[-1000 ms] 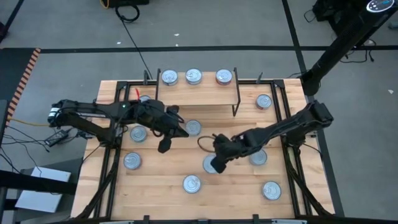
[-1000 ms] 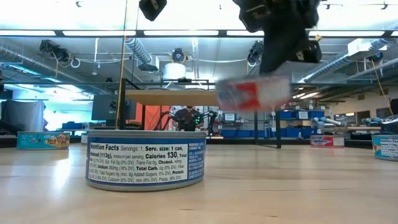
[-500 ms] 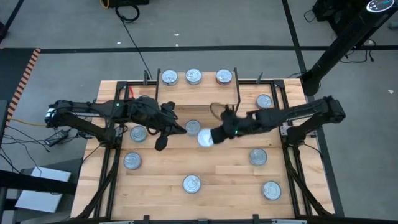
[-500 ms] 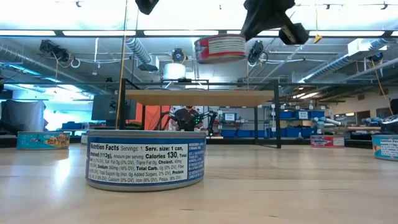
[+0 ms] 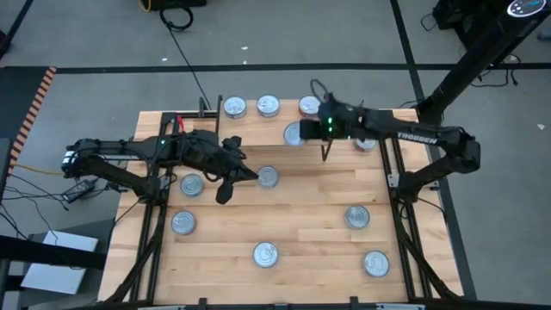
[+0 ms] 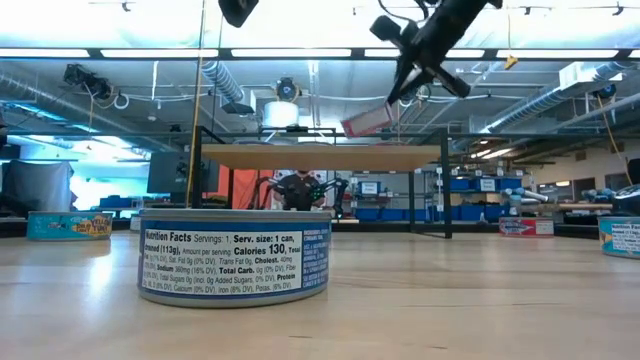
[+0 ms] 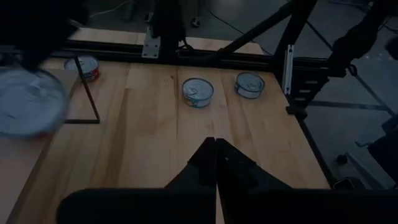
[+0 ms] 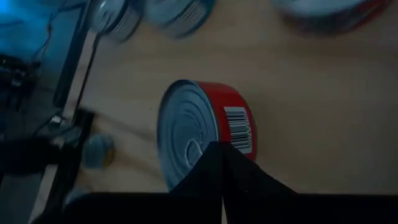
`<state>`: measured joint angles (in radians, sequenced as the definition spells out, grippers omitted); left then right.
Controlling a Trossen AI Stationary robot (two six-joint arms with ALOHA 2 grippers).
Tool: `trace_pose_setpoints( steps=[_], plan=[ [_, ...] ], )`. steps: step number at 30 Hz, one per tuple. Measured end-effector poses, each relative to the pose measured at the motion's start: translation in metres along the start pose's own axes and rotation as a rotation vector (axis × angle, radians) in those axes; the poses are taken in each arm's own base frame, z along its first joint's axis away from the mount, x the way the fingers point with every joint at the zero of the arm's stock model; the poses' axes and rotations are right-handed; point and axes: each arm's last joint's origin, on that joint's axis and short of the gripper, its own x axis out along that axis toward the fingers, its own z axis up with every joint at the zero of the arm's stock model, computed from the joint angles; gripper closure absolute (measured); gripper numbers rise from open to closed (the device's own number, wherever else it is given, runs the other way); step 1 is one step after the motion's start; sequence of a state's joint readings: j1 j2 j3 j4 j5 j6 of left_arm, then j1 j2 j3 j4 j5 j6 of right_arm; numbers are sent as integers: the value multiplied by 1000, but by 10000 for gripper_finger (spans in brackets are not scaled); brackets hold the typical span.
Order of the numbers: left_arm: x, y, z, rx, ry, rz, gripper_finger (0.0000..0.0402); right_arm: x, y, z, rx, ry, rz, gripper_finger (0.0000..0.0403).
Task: Stack canned seafood by type on shelf
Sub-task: Put the red tuna can on the shelf
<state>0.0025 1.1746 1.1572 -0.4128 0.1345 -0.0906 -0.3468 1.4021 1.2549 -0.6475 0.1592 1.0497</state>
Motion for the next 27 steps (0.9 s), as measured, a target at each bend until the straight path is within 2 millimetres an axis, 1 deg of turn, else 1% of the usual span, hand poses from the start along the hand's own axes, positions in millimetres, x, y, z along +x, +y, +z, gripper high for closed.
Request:
trace_pose_setpoints(
  steps=[3,5,9,13,18,23,27],
  plan=[
    [-2,0,0,-1,3,2,399,3,-11,18,26,-3,-10,400],
    [-2,1,0,-3,0,11,399,4,-17,26,41,-3,-14,400],
    [-7,1,0,-13,-5,34,399,4,-25,32,46,2,-46,400],
    [-9,1,0,-10,-5,50,399,4,-31,34,34,14,-92,400],
    [-9,5,1,-8,-8,70,399,6,-23,36,-46,-17,-19,389],
    [-10,10,1,-12,-11,89,399,23,-11,28,-151,-11,21,391],
    [-11,13,1,-16,-12,100,399,38,-6,23,-201,12,-7,397]
  ],
)
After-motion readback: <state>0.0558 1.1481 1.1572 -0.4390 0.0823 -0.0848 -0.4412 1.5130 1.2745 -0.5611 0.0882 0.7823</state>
